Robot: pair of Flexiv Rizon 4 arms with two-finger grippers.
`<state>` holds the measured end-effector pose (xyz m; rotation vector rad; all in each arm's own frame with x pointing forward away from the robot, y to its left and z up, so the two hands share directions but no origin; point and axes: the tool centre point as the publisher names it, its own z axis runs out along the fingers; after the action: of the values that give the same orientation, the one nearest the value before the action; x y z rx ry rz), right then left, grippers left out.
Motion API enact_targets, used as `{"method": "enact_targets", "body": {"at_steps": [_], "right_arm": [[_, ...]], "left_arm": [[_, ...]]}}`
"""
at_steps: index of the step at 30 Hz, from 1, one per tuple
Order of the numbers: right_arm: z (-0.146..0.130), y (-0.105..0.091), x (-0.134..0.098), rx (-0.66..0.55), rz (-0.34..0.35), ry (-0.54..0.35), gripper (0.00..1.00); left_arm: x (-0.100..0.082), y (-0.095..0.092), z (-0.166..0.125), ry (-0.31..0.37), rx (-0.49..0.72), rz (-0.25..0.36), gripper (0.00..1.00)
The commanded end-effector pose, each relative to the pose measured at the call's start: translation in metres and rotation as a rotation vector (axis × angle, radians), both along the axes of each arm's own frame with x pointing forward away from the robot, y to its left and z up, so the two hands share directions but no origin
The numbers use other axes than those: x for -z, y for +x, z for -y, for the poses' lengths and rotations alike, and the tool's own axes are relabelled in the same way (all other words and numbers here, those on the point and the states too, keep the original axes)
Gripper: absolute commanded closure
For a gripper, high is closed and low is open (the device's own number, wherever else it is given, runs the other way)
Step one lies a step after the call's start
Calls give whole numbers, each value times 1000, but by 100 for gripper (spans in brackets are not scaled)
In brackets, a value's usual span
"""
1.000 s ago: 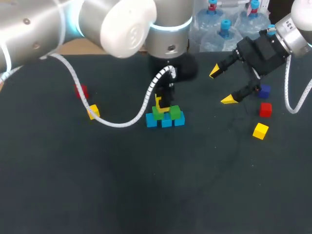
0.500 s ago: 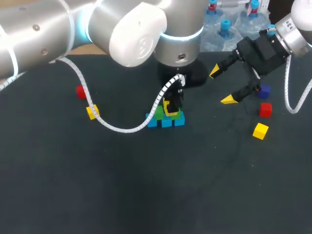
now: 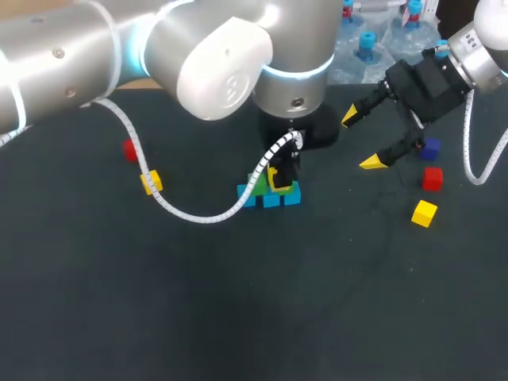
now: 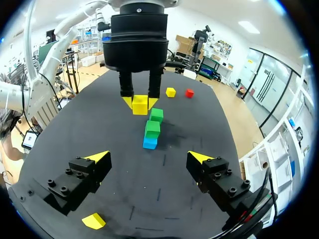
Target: Place the blue cubes, place green cubes on the blue cubes, place the yellow cubes on the green cubes, then place the red cubes on the yellow cubes, and place purple cube on the red cubes.
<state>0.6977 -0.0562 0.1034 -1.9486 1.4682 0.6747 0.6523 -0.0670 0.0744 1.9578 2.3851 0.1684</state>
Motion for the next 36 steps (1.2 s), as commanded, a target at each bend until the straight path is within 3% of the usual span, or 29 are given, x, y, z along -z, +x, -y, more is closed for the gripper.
{"method": "enact_targets", "body": {"at_steps": [1,36], "right_arm": [[0,0,0,0,1,1,0],[0,0,0,0,1,1,0]], "left_arm": [[-1,-1,-2,-3,-1,3,100],[9,5,1,-1,24,-36,100]]}}
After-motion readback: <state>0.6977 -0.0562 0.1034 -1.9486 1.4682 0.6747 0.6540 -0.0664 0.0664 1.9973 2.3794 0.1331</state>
